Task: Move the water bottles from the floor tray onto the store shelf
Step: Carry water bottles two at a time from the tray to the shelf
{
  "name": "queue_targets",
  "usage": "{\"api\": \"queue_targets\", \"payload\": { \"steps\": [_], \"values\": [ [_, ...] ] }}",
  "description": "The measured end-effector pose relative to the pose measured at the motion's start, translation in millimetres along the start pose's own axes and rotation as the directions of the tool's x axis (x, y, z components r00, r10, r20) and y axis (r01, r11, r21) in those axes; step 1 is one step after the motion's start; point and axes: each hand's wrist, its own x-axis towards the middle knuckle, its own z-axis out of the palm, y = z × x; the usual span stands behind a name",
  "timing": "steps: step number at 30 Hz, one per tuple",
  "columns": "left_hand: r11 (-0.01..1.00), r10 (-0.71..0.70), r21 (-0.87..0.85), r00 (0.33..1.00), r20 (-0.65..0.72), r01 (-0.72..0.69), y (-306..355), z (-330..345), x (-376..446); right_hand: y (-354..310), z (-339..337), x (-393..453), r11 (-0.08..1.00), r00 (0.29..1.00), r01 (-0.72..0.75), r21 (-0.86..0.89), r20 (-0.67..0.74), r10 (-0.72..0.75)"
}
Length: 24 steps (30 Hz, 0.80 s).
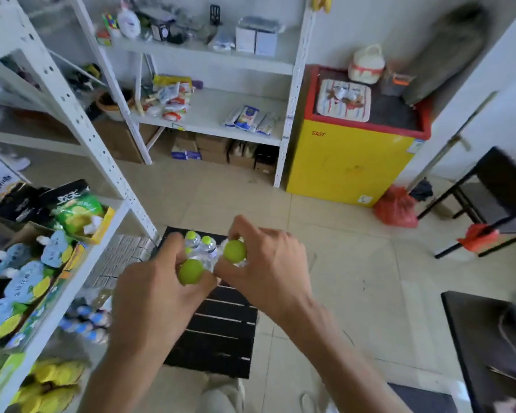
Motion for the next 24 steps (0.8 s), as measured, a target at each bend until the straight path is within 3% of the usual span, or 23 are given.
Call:
{"api": "queue_targets", "payload": {
  "steps": [3, 9, 17, 24],
  "values": [
    [1.0, 0.016, 0.012, 0.997, -0.071, -0.015, 24, -16, -20, -6, -42, -21, 0.997, 0.996, 0.071, 0.021, -0.059, -0.07],
    [0.969, -0.021, -0.246, 0.999, -0.036, 0.012, 53, -72, -67, -24, -121, -71, 0.978, 0.972, 0.205, 0.046, -0.125, -0.198],
    [0.936, 0.13, -0.331, 0.991, 0.008, -0.12, 84, -211, -153, -114, -204, -110, 0.902, 0.906, 0.401, 0.157, 0.075, -0.416],
    [0.939, 0.053, -0.327, 0.984, -0.168, -0.106, 28, -348, -230, -255, -201, -131, 0.778, 0.79, 0.527, 0.341, 0.142, -0.597]
  ]
}}
